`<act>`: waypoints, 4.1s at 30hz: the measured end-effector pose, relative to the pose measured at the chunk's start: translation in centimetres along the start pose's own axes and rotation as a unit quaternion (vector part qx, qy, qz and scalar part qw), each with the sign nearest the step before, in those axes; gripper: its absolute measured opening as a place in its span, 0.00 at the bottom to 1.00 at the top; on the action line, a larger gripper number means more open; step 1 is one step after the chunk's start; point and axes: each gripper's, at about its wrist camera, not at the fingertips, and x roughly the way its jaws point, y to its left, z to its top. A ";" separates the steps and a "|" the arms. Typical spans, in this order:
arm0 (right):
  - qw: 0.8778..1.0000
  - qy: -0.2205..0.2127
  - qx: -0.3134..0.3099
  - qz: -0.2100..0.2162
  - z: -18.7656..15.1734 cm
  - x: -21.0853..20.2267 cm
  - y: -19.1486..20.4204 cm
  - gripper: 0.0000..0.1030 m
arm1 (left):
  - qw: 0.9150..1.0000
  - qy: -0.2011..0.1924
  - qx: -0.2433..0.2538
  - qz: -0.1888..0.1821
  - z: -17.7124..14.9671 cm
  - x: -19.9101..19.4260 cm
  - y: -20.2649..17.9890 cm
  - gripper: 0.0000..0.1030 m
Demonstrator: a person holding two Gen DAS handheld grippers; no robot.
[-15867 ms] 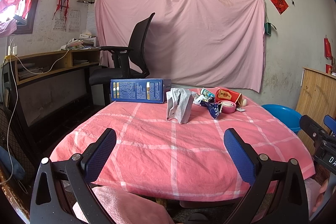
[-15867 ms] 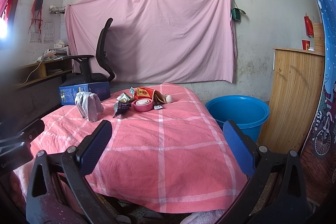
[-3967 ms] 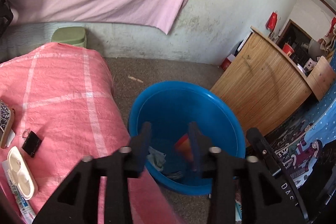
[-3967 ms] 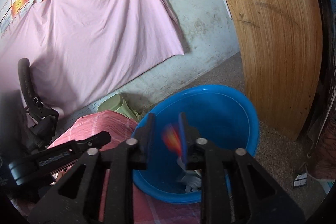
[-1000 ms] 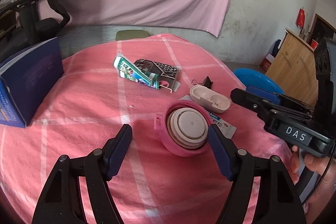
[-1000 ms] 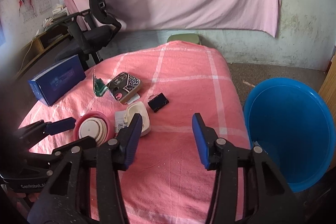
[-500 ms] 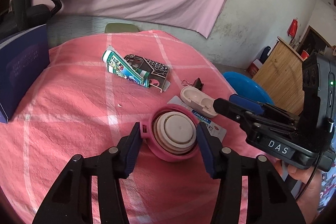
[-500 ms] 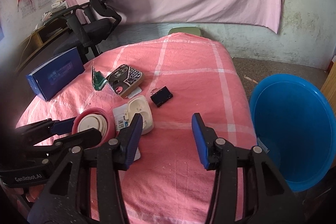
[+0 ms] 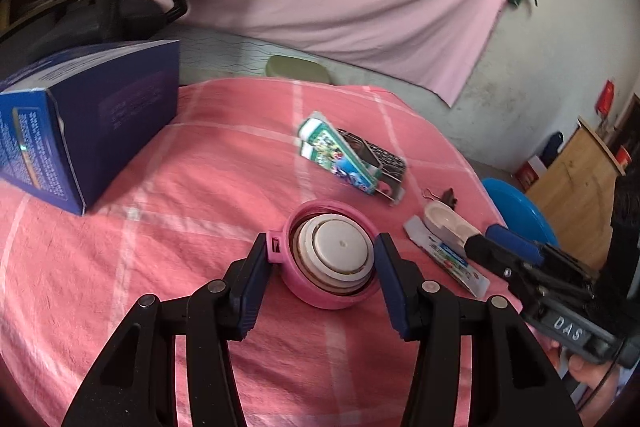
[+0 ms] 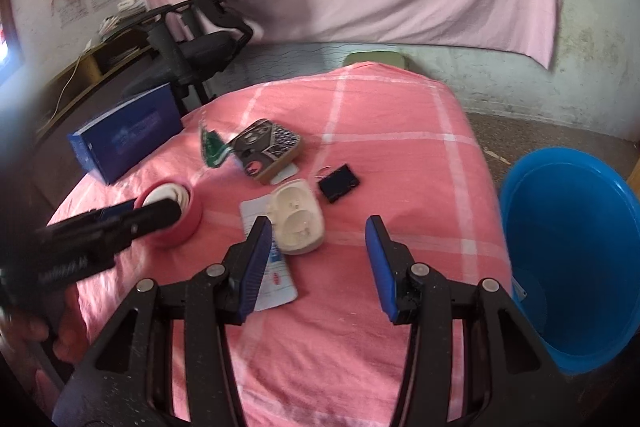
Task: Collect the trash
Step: 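Grasp the pink tape roll with the left tool while the right tool grasps the white case, then carry the tape roll and white case over the blue basin and open both tools, then move both open tools back over the table toward the remaining trash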
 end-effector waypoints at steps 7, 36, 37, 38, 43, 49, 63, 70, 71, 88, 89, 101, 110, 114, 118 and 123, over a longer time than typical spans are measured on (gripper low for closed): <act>0.999 0.024 -0.030 -0.015 0.1 1.4 1.5 0.44 | 1.000 -0.006 0.000 0.015 0.0 -0.3 -0.1 0.44; 0.959 -0.277 0.049 -0.025 -0.5 -9.8 -1.2 0.44 | 0.978 -0.208 0.034 -0.014 1.8 -6.7 -6.8 0.44; 0.952 -0.301 0.053 -0.036 -0.7 -11.0 -1.5 0.44 | 0.975 -0.219 0.043 -0.020 2.0 -7.0 -7.8 0.44; 0.944 -0.322 0.058 -0.044 -0.9 -11.9 -1.8 0.44 | 0.971 -0.231 0.050 -0.031 2.3 -7.3 -8.8 0.44; 0.916 -0.383 0.076 -0.092 -2.1 -15.4 -4.0 0.44 | 0.960 -0.253 0.095 -0.078 3.2 -6.6 -13.4 0.44; 0.894 -0.402 0.132 -0.146 -3.7 -17.7 -8.3 0.44 | 0.956 -0.225 0.136 -0.130 4.2 -3.1 -19.0 0.44; 0.902 -0.313 0.229 -0.192 -6.3 -16.1 -14.7 0.44 | 0.969 -0.077 0.172 -0.160 3.0 5.1 -27.0 0.44; 0.912 -0.255 0.255 -0.193 -6.8 -13.8 -16.7 0.44 | 0.977 -0.002 0.160 -0.143 3.1 8.6 -27.4 0.44; 0.913 -0.250 0.258 -0.193 -6.9 -13.7 -16.8 0.44 | 0.977 0.007 0.156 -0.144 3.2 8.9 -27.4 0.44; 0.914 -0.234 0.267 -0.196 -7.0 -13.2 -17.2 0.46 | 0.978 0.052 0.138 -0.149 3.3 9.4 -26.0 0.53; 0.914 -0.235 0.267 -0.198 -6.9 -13.2 -17.2 0.46 | 0.978 0.046 0.135 -0.154 3.4 9.2 -25.9 0.56; 0.908 -0.254 0.255 -0.213 -6.8 -14.1 -16.6 0.60 | 0.982 -0.022 0.133 -0.136 4.6 5.8 -23.6 0.62; 0.912 -0.306 0.193 -0.192 -5.1 -15.6 -13.4 0.92 | 0.977 -0.152 0.121 -0.086 4.4 -1.5 -18.1 0.96; 0.916 -0.332 0.151 -0.167 -4.1 -16.0 -10.7 1.00 | 0.970 -0.206 0.115 -0.058 3.3 -5.0 -15.3 0.98; 0.917 -0.358 0.092 -0.152 -3.3 -16.2 -7.3 1.00 | 0.966 -0.234 0.110 -0.019 2.3 -7.6 -13.0 0.98; 0.921 -0.369 0.009 -0.123 -2.8 -15.8 -2.9 1.00 | 0.966 -0.248 0.074 0.014 1.1 -9.6 -9.1 0.98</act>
